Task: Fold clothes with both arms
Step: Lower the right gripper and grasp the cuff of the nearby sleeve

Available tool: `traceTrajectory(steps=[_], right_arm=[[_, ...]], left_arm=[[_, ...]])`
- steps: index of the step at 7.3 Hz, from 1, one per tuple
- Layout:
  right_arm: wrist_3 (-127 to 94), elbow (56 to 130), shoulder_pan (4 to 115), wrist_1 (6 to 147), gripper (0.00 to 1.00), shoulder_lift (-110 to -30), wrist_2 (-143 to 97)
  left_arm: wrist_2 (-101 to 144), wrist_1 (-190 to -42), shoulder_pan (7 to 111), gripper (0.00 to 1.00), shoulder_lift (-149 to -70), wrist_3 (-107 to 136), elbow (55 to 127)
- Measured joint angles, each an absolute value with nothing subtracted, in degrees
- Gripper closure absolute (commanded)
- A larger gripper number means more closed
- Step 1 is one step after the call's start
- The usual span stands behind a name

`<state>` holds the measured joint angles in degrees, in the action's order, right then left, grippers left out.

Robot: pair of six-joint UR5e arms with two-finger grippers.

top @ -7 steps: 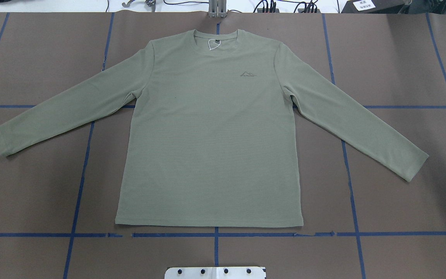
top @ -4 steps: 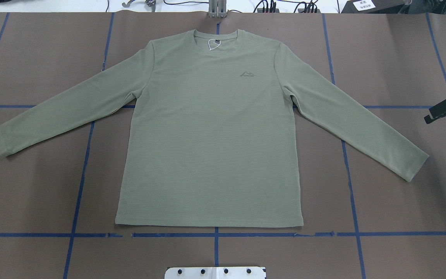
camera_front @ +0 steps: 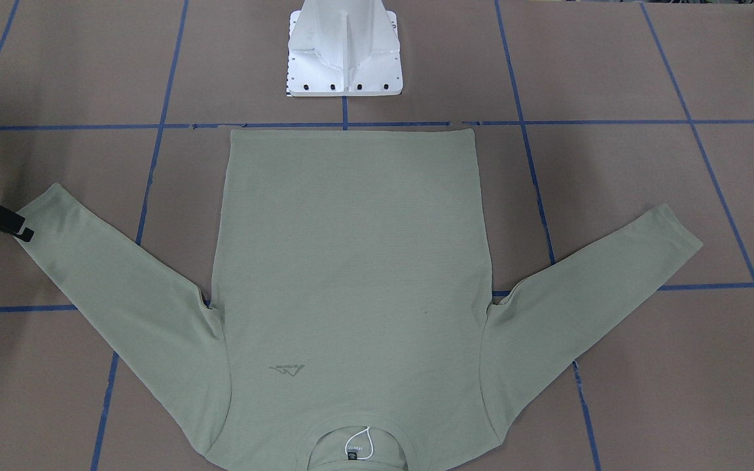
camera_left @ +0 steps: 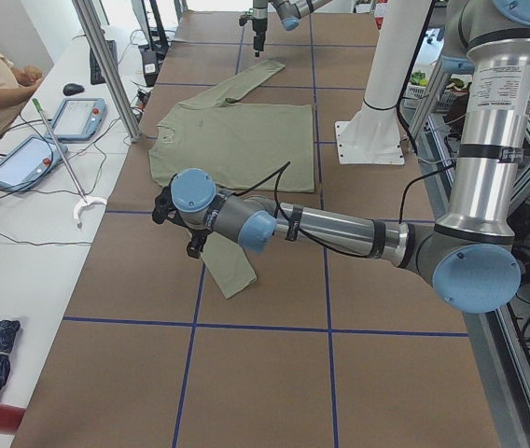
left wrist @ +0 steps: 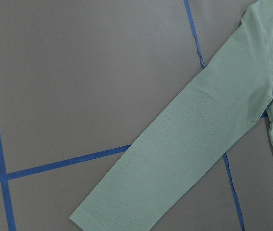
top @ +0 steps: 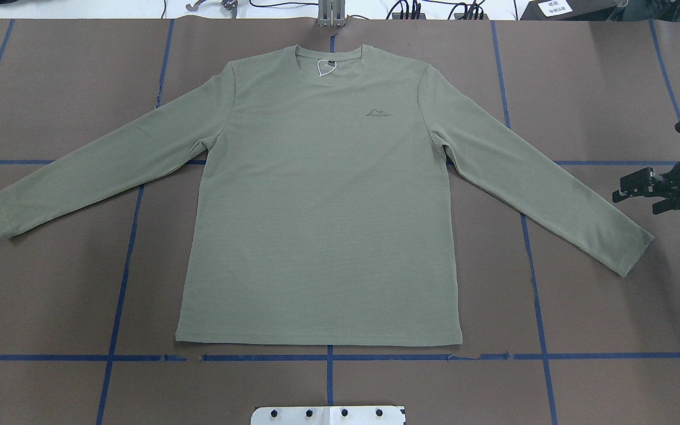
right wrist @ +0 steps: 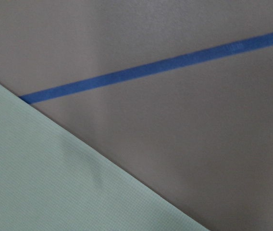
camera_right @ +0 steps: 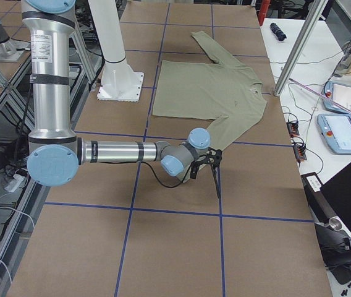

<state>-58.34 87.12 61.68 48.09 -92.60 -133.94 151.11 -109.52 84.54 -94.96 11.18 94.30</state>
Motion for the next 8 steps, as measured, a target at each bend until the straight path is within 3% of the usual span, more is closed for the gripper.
traceTrajectory(steps=[2,8], right_arm=[[-65.4,87.0,60.8,45.1,0.15,-95.2,-133.0],[-68.3,84.6,60.4,44.4,0.26,-96.4,-132.9]], left_arm=[[151.1,-112.8,84.3,0.00,-95.0,14.6,94.4],[151.1,-113.5,84.2,0.00,-95.1,16.5,95.7]])
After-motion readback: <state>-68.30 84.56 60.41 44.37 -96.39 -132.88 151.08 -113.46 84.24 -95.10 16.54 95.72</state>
